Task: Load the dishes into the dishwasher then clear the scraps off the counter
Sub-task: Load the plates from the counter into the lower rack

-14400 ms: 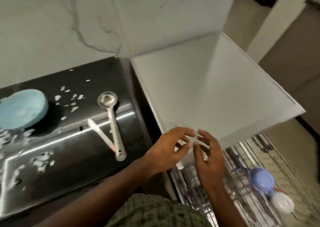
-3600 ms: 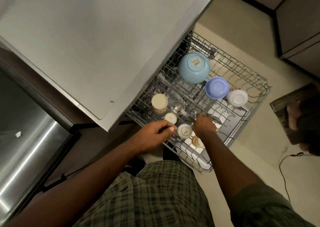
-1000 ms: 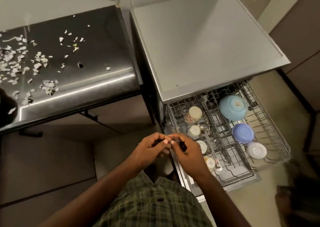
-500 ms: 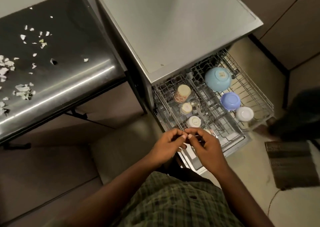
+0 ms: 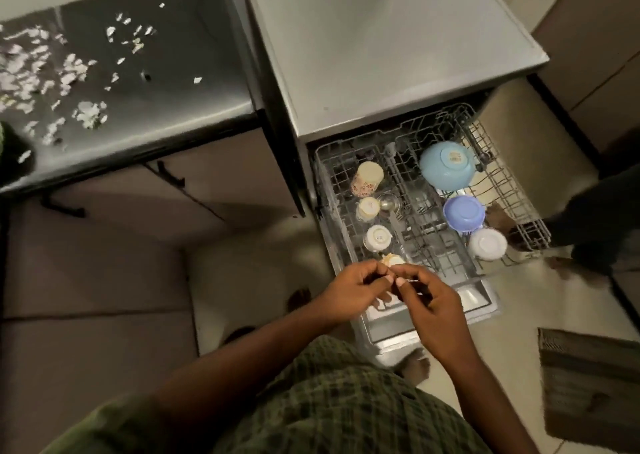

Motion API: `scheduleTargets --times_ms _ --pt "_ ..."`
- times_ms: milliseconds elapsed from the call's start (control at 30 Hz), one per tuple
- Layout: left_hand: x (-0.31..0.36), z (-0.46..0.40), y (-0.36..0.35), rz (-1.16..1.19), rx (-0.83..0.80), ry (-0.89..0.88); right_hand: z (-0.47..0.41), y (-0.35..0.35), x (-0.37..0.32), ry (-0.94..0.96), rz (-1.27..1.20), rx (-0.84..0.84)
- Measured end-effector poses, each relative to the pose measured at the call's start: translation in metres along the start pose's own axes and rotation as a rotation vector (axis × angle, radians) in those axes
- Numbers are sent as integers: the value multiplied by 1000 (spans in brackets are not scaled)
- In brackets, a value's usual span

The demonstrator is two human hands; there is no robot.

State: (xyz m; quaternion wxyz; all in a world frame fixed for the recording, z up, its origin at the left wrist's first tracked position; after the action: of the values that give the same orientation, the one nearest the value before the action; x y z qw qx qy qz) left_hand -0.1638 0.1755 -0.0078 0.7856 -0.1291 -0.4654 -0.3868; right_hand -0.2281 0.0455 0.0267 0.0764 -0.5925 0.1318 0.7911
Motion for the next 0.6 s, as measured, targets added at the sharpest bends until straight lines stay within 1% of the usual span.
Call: scheduleTargets --times_ms 100,233,333,433,600 --pt "12 8 -50 26 57 46 17 48 11 10 12 -45" --pt "22 17 -106 64 142 63 32 100 27 20 35 -109" --pt "21 25 -135 45 149 89 41 129 34 37 53 -135" --pt "26 27 -146 62 183 102 44 156 36 27 6 -118" --pt "25 20 -148 82 247 130 37 173 46 -16 -50 -83"
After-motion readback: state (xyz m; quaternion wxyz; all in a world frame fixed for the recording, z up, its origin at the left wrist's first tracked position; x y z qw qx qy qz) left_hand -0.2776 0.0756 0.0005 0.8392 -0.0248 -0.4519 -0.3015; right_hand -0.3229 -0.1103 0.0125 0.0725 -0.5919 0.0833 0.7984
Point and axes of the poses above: each hand's wrist, its own z-axis away from the middle knuckle, its own y-axis out of the back of the hand, x = y × z, the point moved 8 cm from there along -z, towards the middle knuckle, and after that the axes turned 11 degrees about -z, right-handed, at the moved point
